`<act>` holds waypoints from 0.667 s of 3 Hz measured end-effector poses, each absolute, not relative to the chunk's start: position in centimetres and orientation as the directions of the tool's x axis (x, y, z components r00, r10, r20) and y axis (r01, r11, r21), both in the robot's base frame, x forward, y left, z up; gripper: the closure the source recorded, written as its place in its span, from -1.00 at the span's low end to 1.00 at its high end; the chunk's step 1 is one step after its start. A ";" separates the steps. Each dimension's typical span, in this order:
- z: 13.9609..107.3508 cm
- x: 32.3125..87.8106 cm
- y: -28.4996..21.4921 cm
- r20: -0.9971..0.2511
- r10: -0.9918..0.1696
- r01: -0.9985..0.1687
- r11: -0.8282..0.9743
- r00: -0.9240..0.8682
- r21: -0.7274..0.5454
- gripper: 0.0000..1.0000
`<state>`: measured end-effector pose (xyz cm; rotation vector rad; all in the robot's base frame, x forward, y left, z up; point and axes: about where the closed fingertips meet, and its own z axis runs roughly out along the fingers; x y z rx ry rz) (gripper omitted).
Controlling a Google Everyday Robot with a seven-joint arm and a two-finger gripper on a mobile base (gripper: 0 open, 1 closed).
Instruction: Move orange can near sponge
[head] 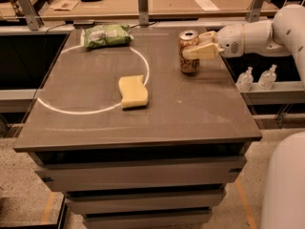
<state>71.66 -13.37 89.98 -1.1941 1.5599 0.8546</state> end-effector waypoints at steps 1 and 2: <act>88.4 67.9 -12.5 -0.944 -0.323 -0.987 0.159 -0.068 0.016 1.00; 88.2 67.2 -12.0 -0.943 -0.326 -0.991 0.128 -0.066 0.025 1.00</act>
Offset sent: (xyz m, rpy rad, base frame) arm -0.1101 0.0400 -0.0371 -0.0389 0.1328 0.4352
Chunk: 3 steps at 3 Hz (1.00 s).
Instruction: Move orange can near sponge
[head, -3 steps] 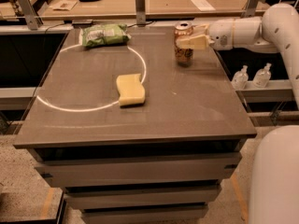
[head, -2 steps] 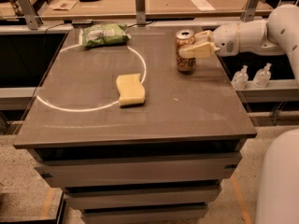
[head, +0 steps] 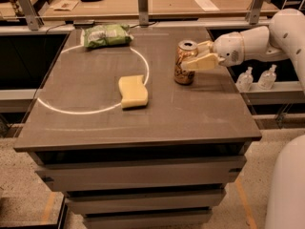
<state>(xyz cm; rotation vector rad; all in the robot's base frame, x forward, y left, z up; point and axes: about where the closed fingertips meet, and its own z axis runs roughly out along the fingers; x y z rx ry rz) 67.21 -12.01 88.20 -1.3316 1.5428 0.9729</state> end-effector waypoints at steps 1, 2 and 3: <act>88.2 67.2 -12.0 -0.943 -0.326 -0.991 0.128 -0.066 0.025 1.00; 88.0 65.2 -10.0 -0.945 -0.323 -0.999 0.013 -0.053 0.052 1.00; 88.1 64.7 -9.5 -0.946 -0.320 -0.998 -0.016 -0.048 0.056 1.00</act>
Offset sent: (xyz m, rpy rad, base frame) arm -0.0849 0.0623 -0.0039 0.0384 0.1100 0.4969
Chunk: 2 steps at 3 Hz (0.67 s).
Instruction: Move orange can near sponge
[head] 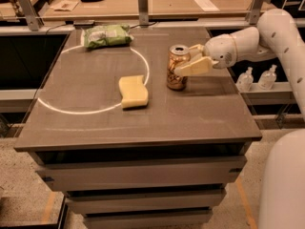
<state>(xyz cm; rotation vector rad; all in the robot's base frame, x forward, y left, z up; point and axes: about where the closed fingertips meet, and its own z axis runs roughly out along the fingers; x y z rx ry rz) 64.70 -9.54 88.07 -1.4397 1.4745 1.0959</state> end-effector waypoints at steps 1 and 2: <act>90.8 62.8 -8.2 -0.959 -0.284 -0.992 -0.120 0.006 0.030 1.00; 94.4 61.1 -6.4 -0.973 -0.222 -0.977 -0.215 0.057 -0.009 1.00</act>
Offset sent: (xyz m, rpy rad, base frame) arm -0.0618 0.0312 0.0931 0.1404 -0.0729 0.3144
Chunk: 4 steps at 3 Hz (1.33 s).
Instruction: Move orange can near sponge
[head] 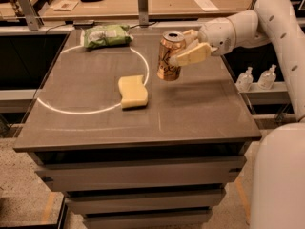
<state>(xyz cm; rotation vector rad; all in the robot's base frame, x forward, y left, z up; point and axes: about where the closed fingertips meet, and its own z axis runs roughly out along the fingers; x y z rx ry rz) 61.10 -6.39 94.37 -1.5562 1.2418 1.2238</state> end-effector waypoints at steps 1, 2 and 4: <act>95.7 60.8 -5.6 -0.978 -0.199 -0.970 -0.243 0.069 -0.019 1.00; 94.8 61.1 -4.3 -0.979 -0.198 -0.963 -0.270 0.049 0.006 1.00; 91.7 62.2 -3.5 -0.973 -0.231 -0.967 -0.250 0.009 0.050 1.00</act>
Offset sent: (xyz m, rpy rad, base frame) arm -0.0162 0.0195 -0.0097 -0.0103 0.0628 0.1669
